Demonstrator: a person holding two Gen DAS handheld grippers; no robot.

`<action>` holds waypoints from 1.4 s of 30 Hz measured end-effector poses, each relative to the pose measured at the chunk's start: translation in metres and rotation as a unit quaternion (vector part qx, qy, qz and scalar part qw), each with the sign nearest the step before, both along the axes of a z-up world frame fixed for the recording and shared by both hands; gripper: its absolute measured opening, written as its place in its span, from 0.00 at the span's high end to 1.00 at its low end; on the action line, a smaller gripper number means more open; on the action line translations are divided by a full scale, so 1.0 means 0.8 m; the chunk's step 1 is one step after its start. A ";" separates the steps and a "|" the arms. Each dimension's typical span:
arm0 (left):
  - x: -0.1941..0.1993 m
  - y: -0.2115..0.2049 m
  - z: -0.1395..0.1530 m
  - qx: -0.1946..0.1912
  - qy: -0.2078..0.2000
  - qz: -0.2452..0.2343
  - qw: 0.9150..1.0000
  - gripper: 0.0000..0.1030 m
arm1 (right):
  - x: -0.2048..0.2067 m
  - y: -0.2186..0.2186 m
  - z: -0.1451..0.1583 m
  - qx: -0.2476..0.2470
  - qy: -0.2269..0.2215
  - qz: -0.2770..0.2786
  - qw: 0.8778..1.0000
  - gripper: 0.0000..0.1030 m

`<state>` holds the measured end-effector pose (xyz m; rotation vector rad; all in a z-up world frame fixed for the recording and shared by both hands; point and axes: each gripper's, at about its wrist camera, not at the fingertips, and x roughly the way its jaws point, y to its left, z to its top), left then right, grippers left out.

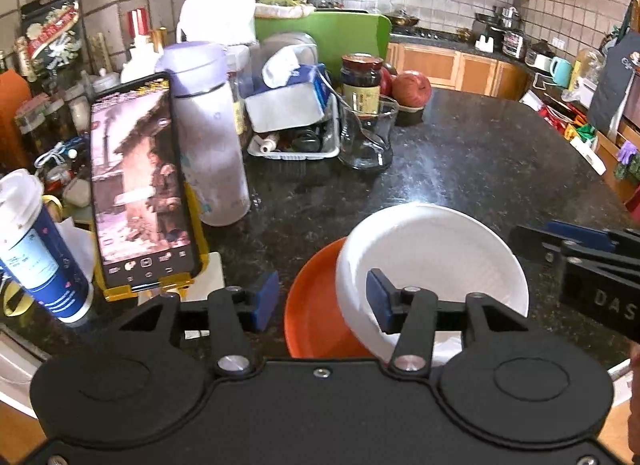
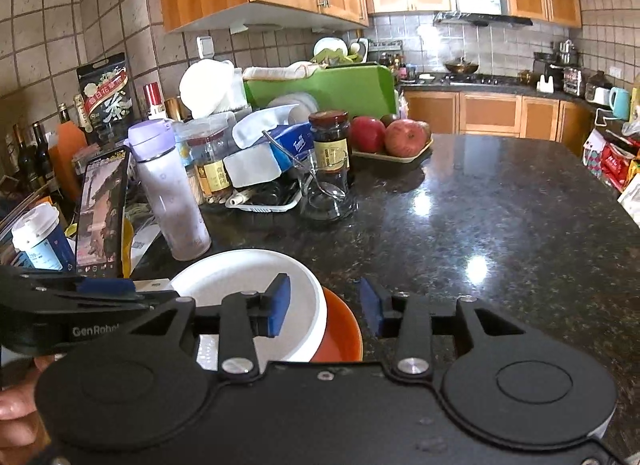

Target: Organize plates and bowls

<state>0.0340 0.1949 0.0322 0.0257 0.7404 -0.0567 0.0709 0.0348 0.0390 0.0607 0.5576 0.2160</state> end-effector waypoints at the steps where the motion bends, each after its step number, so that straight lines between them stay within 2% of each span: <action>1: -0.002 0.000 0.001 0.001 -0.002 0.003 1.000 0.45 | -0.004 0.000 0.001 -0.003 -0.004 -0.001 1.000 0.59; 6: -0.017 -0.006 0.002 0.013 -0.016 0.018 1.000 0.45 | -0.025 -0.005 0.003 -0.014 -0.029 -0.002 0.999 0.53; 11: -0.034 -0.019 0.002 0.030 -0.026 0.030 0.999 0.45 | -0.043 -0.013 0.000 -0.012 -0.021 0.004 1.000 0.49; 16: -0.047 -0.032 0.002 0.034 -0.016 0.027 0.999 0.44 | -0.058 -0.022 -0.006 -0.006 -0.003 -0.008 1.000 0.47; 20: -0.061 -0.039 0.002 0.038 -0.006 0.024 0.999 0.44 | -0.074 -0.028 -0.008 -0.007 -0.019 -0.025 0.999 0.42; 21: -0.063 -0.040 0.001 0.038 -0.004 0.024 0.999 0.41 | -0.078 -0.030 -0.009 -0.005 -0.024 -0.031 0.999 0.39; 24: -0.068 -0.043 -0.001 0.039 0.001 0.031 0.999 0.31 | -0.091 -0.039 -0.010 0.024 -0.031 -0.046 0.998 0.31; 29: -0.076 -0.049 -0.005 0.049 0.004 0.043 0.998 0.31 | -0.099 -0.051 -0.014 0.079 -0.007 -0.058 0.995 0.24; 35: -0.084 -0.052 -0.007 0.058 -0.001 0.051 0.997 0.25 | -0.108 -0.042 -0.018 0.033 -0.021 -0.058 0.998 0.23; 37: -0.084 -0.051 -0.008 0.054 0.002 0.054 0.997 0.25 | -0.105 -0.046 -0.018 0.032 -0.014 -0.042 0.999 0.20; 40: -0.083 -0.050 -0.008 0.033 0.017 0.052 0.998 0.24 | -0.103 -0.050 -0.019 0.037 -0.008 -0.061 0.997 0.15; 42: -0.083 -0.049 -0.010 0.025 0.025 0.052 0.998 0.24 | -0.106 -0.050 -0.019 0.028 -0.016 -0.065 0.997 0.07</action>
